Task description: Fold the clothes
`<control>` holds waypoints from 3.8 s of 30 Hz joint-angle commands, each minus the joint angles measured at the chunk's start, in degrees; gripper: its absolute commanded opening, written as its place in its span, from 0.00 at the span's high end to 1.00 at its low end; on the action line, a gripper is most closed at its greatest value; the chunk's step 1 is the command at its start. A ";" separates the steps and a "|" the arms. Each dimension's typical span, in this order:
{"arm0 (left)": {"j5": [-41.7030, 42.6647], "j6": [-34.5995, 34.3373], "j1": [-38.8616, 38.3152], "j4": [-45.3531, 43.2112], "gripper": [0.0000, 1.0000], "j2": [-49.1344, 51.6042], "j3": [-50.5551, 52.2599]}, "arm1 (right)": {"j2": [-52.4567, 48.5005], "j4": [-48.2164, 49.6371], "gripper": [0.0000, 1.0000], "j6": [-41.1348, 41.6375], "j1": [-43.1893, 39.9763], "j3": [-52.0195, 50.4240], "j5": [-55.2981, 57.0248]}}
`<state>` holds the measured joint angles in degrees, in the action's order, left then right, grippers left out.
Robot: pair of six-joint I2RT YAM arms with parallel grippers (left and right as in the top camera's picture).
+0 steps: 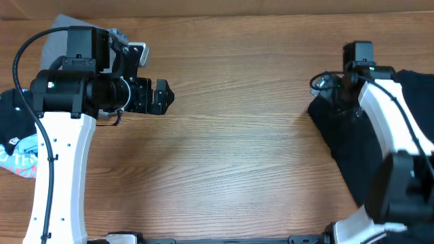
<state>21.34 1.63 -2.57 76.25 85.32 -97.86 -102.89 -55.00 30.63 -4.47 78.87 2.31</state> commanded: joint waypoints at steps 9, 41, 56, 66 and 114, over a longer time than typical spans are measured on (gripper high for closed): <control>1.62 0.96 0.26 0.50 0.00 -0.26 -1.62 | -13.09 5.60 0.20 3.69 -0.09 0.57 -3.50; -8.24 0.94 0.31 0.07 0.00 -0.96 -16.68 | -8.50 4.13 0.30 -4.15 51.87 9.42 2.05; -8.48 4.83 -6.01 1.64 0.19 12.87 -16.61 | 7.08 -15.69 0.29 8.68 10.16 9.09 0.28; -8.96 7.63 -12.76 -12.09 0.20 32.44 -16.61 | 5.86 -13.27 0.26 -14.88 -8.00 6.67 -17.99; -10.75 -8.46 3.34 -22.38 0.64 57.53 -28.55 | -0.35 -8.09 0.22 -8.50 -8.63 -11.37 -5.42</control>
<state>3.68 -10.17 2.42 52.75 142.41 -122.28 -103.68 -61.89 21.89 -13.13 68.95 -2.02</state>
